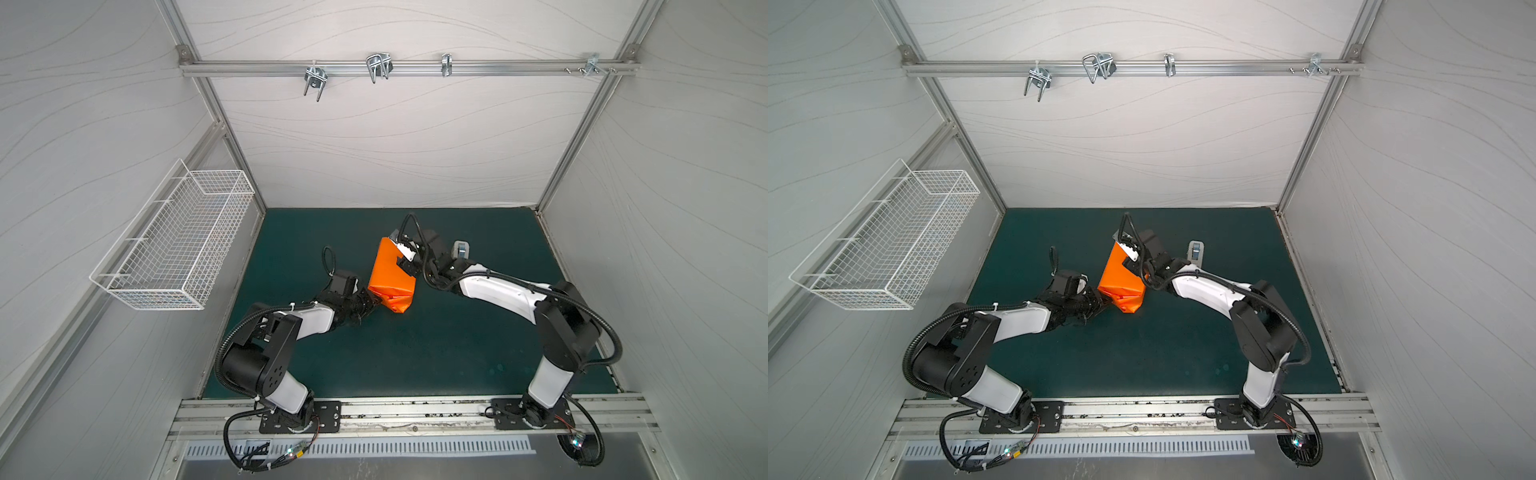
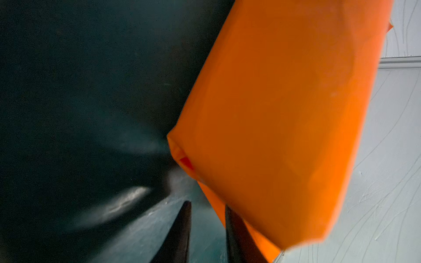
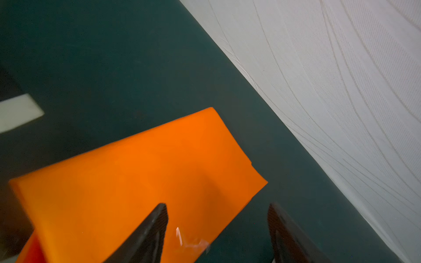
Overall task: Wrap a gift box in wrapping paper
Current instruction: Fifth fold the wrapping paper around the gift box, then rotate the gift box at the center of the table.
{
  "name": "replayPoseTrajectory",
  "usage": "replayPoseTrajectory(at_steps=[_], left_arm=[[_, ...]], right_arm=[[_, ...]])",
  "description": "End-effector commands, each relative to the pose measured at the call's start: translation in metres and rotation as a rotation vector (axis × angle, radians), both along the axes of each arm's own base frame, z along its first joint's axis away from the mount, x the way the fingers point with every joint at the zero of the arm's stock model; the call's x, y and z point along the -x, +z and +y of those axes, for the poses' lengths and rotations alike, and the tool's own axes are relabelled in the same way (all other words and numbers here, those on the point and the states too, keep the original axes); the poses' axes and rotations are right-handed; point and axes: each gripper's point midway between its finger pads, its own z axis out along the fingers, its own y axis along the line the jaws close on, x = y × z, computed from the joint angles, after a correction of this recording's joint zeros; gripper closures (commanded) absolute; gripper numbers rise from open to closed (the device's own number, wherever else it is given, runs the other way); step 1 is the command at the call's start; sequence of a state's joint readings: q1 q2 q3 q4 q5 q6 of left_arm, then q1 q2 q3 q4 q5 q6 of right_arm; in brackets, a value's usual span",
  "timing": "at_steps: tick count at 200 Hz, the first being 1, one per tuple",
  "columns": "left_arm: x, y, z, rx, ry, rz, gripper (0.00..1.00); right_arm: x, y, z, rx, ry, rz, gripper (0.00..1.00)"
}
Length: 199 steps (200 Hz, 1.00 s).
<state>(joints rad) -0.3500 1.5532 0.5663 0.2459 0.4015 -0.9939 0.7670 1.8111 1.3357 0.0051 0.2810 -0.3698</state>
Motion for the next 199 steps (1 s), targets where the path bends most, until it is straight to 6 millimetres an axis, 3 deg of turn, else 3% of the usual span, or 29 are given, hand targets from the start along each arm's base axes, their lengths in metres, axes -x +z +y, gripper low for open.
replayPoseTrajectory(at_steps=[1,23,44,67,90,102,127,141,161,177,199], left_arm=[[-0.016,0.017,-0.009,0.039,-0.004,-0.057,0.72],[-0.017,0.019,-0.010,0.047,-0.002,-0.061,0.72],[-0.018,0.024,-0.011,0.055,-0.005,-0.068,0.72],[-0.016,0.027,-0.011,0.055,-0.008,-0.069,0.72],[-0.016,0.028,-0.010,0.051,-0.010,-0.073,0.72],[-0.017,0.026,-0.010,0.049,-0.010,-0.070,0.72],[-0.017,0.022,-0.012,0.056,-0.013,-0.061,0.72],[-0.016,0.021,-0.013,0.057,-0.016,-0.057,0.72],[-0.016,0.020,-0.011,0.055,-0.011,-0.057,0.72],[-0.017,0.021,-0.012,0.057,-0.010,-0.059,0.72],[-0.018,0.022,-0.012,0.057,-0.011,-0.061,0.72]], right_arm=[[-0.007,-0.023,-0.009,0.002,-0.034,0.176,0.29],[0.004,-0.015,0.001,-0.039,0.029,0.220,0.33],[0.033,-0.006,0.008,-0.051,0.097,0.225,0.37],[0.062,-0.015,0.010,0.000,0.182,0.196,0.35],[0.076,-0.025,0.008,0.003,0.242,0.253,0.33],[0.068,-0.029,0.005,0.016,0.203,0.260,0.35],[0.026,-0.025,-0.004,0.011,0.062,0.286,0.47],[0.007,-0.018,-0.003,-0.024,0.031,0.345,0.44],[-0.016,-0.009,0.001,-0.082,0.000,0.409,0.29],[-0.025,-0.022,0.004,-0.070,-0.011,0.470,0.25],[-0.022,-0.040,0.014,-0.089,-0.002,0.550,0.25]])
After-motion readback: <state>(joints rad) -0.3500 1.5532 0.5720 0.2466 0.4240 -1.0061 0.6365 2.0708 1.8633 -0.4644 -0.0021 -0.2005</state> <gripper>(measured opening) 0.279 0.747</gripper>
